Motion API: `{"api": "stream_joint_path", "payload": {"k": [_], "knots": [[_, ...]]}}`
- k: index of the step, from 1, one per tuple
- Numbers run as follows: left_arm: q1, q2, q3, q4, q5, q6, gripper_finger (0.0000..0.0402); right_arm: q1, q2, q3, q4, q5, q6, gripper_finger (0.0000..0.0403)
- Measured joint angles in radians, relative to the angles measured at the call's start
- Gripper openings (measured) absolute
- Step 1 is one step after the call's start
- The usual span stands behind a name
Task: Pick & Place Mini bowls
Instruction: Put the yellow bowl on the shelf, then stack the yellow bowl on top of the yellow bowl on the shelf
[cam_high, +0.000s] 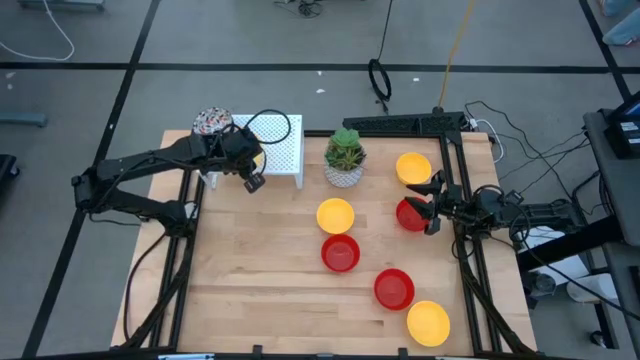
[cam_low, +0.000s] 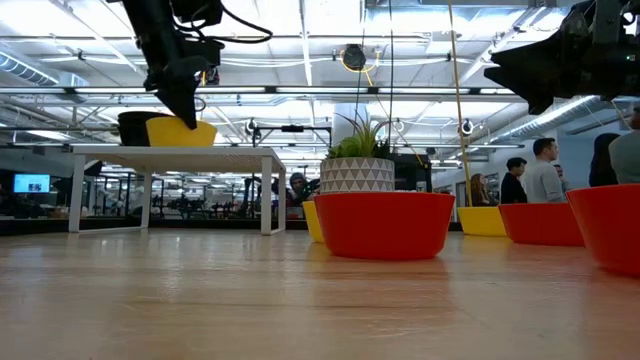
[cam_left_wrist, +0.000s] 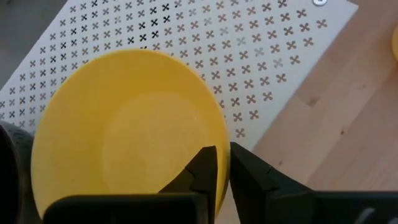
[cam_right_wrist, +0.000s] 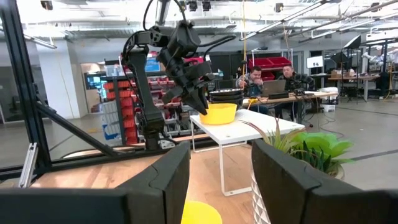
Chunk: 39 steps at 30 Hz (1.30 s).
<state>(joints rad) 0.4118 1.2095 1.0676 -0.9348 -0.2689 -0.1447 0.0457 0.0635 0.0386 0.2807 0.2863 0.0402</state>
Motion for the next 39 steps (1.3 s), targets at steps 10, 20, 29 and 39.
{"api": "stream_joint_path", "payload": {"k": [10,20,29,39], "knots": [[-0.001,0.000,0.000,0.022,0.005,0.008,0.0047,0.000,0.000,0.000,0.052,0.000,0.000,0.0160],[-0.001,0.000,0.000,0.022,-0.005,0.036,0.0070,0.000,0.000,0.000,0.085,0.000,0.000,0.0160],[-0.005,0.000,0.000,0.026,-0.003,0.006,0.0009,0.000,0.000,0.000,0.086,0.000,0.000,0.0160],[-0.005,0.000,0.000,0.028,-0.002,-0.128,0.0132,0.000,0.000,0.000,0.098,0.000,0.000,0.0160]]}}
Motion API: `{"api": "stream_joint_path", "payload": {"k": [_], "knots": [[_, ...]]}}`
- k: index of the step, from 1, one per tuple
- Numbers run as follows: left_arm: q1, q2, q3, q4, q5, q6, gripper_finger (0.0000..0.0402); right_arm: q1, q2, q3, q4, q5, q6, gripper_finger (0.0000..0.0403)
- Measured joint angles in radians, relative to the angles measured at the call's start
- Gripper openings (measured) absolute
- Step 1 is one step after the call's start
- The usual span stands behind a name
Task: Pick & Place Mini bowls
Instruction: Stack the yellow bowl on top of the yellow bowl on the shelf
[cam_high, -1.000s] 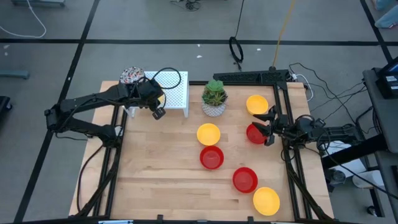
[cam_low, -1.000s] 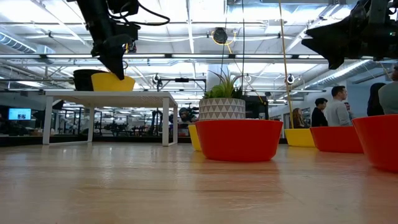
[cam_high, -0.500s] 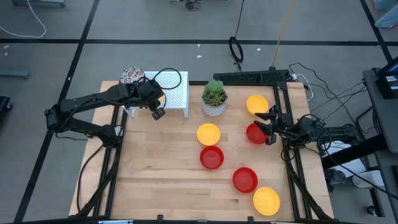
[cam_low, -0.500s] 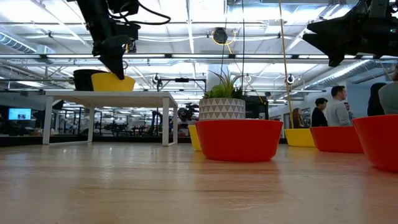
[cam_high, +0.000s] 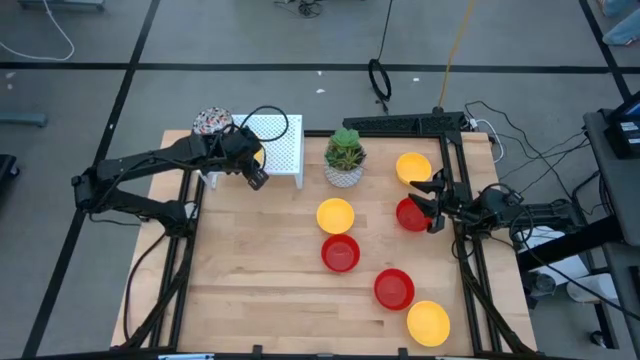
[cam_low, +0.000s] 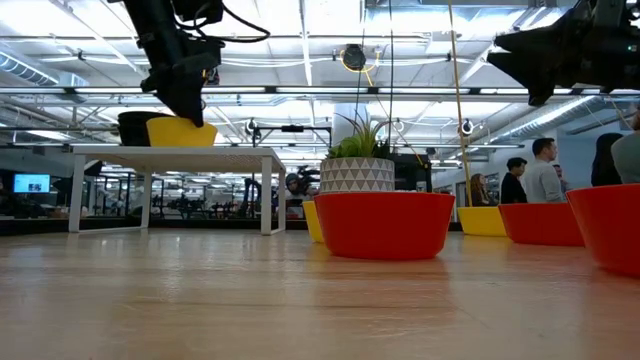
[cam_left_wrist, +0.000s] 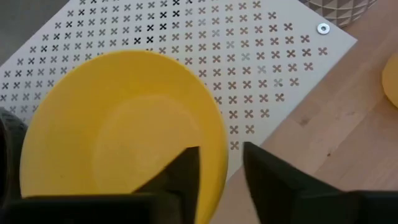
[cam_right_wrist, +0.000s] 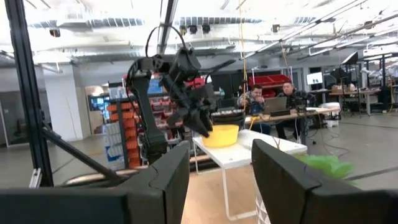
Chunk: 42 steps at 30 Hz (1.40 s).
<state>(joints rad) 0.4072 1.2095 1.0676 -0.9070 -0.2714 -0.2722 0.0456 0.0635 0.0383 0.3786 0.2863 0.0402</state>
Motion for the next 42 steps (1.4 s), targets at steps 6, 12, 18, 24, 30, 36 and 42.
{"api": "stream_joint_path", "payload": {"k": [6,12,18,24,30,36,42], "knots": [[0.000,-0.003,0.037,-0.004,0.000,0.067,0.0226,0.000,0.000,0.013,0.088,-0.006,0.000,0.0160],[0.000,-0.006,0.198,-0.025,0.000,0.113,0.0273,0.000,0.065,0.122,0.004,-0.028,-0.003,0.0160],[-0.030,-0.007,0.255,-0.010,0.082,0.121,0.0280,0.000,0.255,0.280,-0.156,-0.023,-0.018,0.0160],[-0.107,0.016,0.235,0.023,0.260,0.073,0.0262,0.000,0.524,0.436,-0.290,-0.020,-0.034,0.0160],[-0.216,0.075,0.180,0.187,0.271,0.053,0.0244,0.003,0.742,0.533,-0.376,-0.024,-0.059,0.0160],[-0.297,0.188,0.160,0.309,0.271,0.212,0.0234,0.021,0.809,0.548,-0.381,-0.025,-0.078,0.0160],[-0.361,0.341,0.159,0.329,0.271,0.435,0.0232,0.065,0.800,0.548,-0.397,-0.026,0.012,0.0160]]}}
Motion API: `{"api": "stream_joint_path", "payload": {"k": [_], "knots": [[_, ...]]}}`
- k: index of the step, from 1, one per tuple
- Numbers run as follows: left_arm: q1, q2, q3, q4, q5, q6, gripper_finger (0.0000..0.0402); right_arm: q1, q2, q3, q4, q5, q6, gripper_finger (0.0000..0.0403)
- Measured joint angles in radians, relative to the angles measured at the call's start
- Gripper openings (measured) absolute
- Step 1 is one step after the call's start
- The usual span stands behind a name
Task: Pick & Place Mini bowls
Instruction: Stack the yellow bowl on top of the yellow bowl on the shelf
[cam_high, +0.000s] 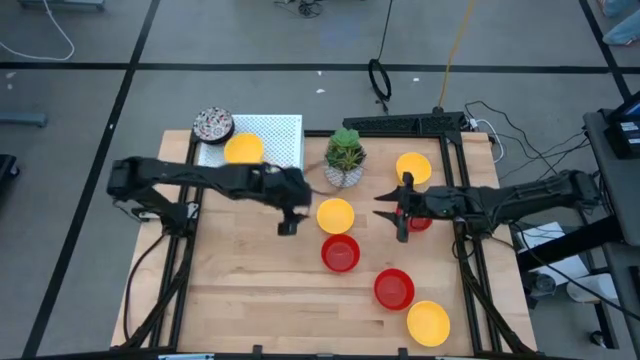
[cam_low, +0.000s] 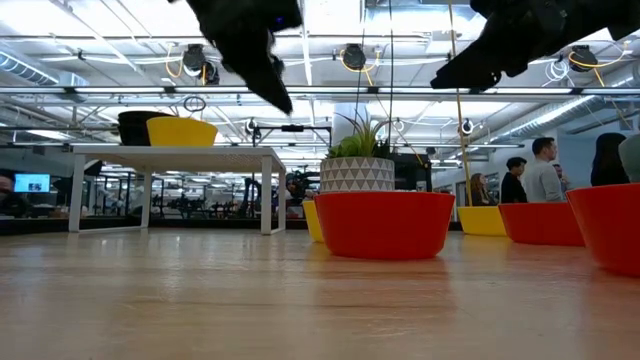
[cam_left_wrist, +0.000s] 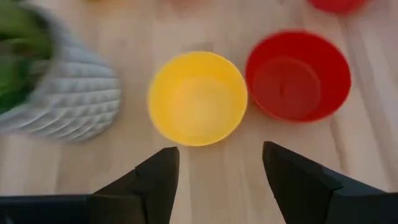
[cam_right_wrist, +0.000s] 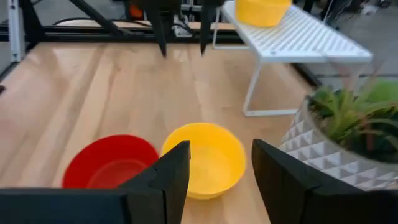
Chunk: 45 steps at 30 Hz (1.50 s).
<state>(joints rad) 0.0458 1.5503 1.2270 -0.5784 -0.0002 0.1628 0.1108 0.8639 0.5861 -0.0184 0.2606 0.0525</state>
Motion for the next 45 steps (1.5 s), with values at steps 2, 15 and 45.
{"api": "stream_joint_path", "payload": {"k": [2,15,45], "knots": [[-0.014,0.056,0.000,0.007,-0.001,0.047,0.0232,0.017,0.001,0.000,-0.015,0.000,0.029,0.0160],[-0.076,0.263,0.000,0.124,-0.113,0.553,0.0232,0.094,0.000,-0.006,-0.016,-0.001,0.093,0.0160],[-0.095,0.362,0.004,0.210,-0.270,0.515,0.0010,0.094,0.000,-0.013,-0.017,-0.001,0.056,0.0160]]}}
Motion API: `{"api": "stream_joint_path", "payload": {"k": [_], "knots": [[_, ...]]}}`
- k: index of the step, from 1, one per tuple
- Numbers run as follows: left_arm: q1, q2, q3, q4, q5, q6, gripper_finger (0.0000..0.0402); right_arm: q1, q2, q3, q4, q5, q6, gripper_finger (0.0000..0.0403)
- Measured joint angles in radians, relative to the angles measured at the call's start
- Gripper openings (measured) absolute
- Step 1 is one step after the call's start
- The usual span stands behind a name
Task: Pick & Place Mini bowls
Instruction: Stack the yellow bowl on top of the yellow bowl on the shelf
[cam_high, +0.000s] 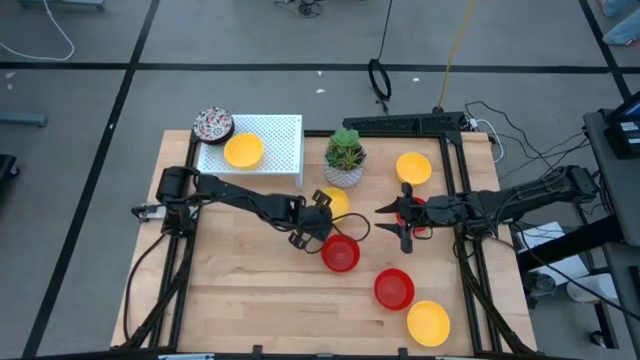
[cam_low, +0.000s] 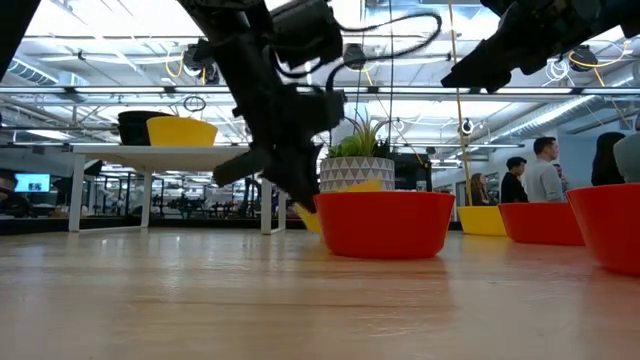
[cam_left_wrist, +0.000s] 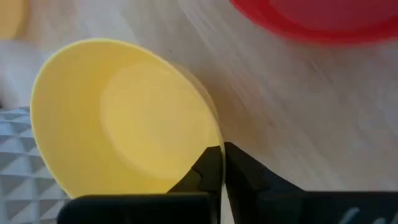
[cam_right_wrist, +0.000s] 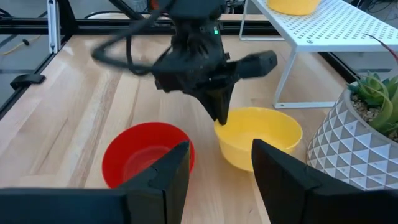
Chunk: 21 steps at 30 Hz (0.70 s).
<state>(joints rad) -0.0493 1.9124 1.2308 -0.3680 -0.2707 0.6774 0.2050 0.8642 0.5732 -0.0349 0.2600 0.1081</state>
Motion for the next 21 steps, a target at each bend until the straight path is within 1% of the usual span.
{"api": "stream_joint_path", "payload": {"k": [4,7,9,13,16,19,21], "knots": [[-0.001,-0.058,0.004,0.010,0.000,-0.033,0.0010,0.000,0.000,0.000,0.000,0.000,0.000,0.0160],[-0.001,-0.130,0.004,0.014,-0.003,-0.065,0.0015,0.000,0.000,0.000,0.001,0.000,0.000,0.0160],[-0.001,-0.187,0.005,0.021,-0.032,-0.091,0.0010,0.000,0.000,0.000,0.001,0.000,0.000,0.0160],[0.004,-0.312,0.005,-0.017,-0.128,-0.163,0.0009,0.000,0.000,0.000,0.000,0.000,0.000,0.0160],[0.017,-0.407,0.005,-0.081,-0.221,-0.220,0.0017,0.000,0.000,0.000,0.005,0.000,0.000,0.0160],[0.036,-0.492,0.005,-0.175,-0.318,-0.295,0.0010,0.000,0.000,0.000,0.003,0.000,0.000,0.0160],[0.057,-0.540,0.005,-0.233,-0.361,-0.363,0.0006,0.000,0.000,0.000,-0.001,0.000,0.000,0.0160]]}}
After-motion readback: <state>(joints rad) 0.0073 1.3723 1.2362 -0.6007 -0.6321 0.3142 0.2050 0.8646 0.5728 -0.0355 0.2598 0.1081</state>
